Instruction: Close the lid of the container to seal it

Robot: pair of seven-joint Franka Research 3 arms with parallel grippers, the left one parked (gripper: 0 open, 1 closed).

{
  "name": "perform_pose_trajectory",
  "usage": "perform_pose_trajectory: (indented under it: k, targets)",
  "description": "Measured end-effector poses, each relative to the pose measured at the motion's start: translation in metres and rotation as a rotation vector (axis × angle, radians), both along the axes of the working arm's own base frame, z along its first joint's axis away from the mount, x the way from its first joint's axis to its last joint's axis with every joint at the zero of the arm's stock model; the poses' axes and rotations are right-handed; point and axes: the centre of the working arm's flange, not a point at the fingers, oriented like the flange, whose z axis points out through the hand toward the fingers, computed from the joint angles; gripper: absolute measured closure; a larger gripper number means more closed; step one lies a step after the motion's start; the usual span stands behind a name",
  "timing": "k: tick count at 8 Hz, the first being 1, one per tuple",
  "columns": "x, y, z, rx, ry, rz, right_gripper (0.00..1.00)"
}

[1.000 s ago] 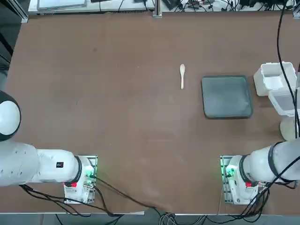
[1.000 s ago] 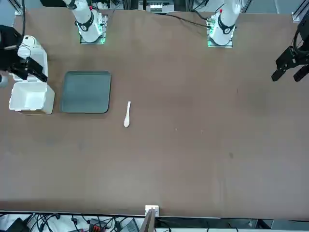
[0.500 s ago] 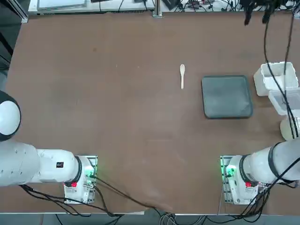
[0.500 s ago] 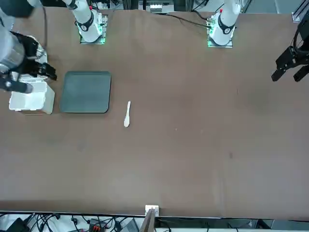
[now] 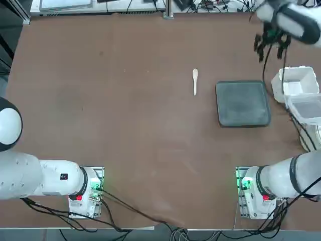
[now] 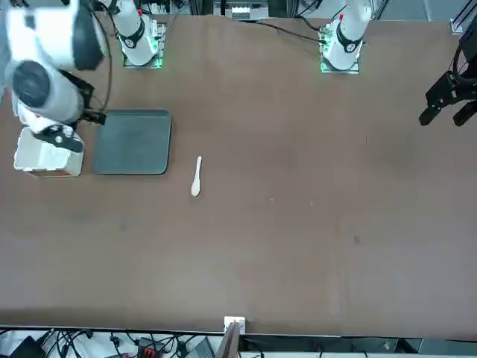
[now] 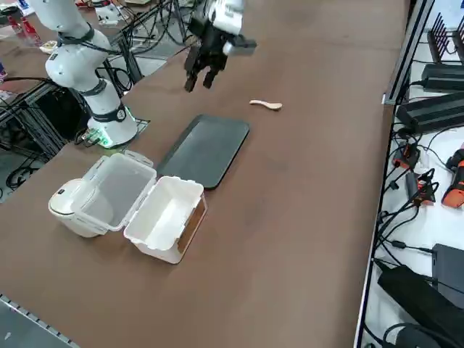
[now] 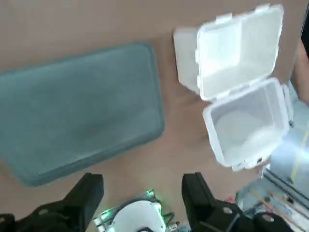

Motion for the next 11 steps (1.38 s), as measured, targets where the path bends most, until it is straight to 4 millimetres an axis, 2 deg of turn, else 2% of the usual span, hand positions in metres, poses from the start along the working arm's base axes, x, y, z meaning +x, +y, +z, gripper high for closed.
perform_pose_trajectory:
  k: [2, 3, 4, 6, 8, 11]
  targets:
    - [-0.038, -0.02, -0.094, -0.136, 0.082, -0.091, 0.16]
    - [-0.053, -0.025, -0.133, -0.196, 0.127, -0.141, 0.36]
    - [-0.061, -0.028, -0.161, -0.246, 0.162, -0.178, 0.59]
    - [-0.069, -0.039, -0.195, -0.363, 0.167, -0.241, 0.97]
    - [-0.083, -0.054, -0.217, -0.488, 0.095, -0.28, 0.98]
    - [-0.121, -0.081, -0.247, -0.631, 0.04, -0.273, 0.98]
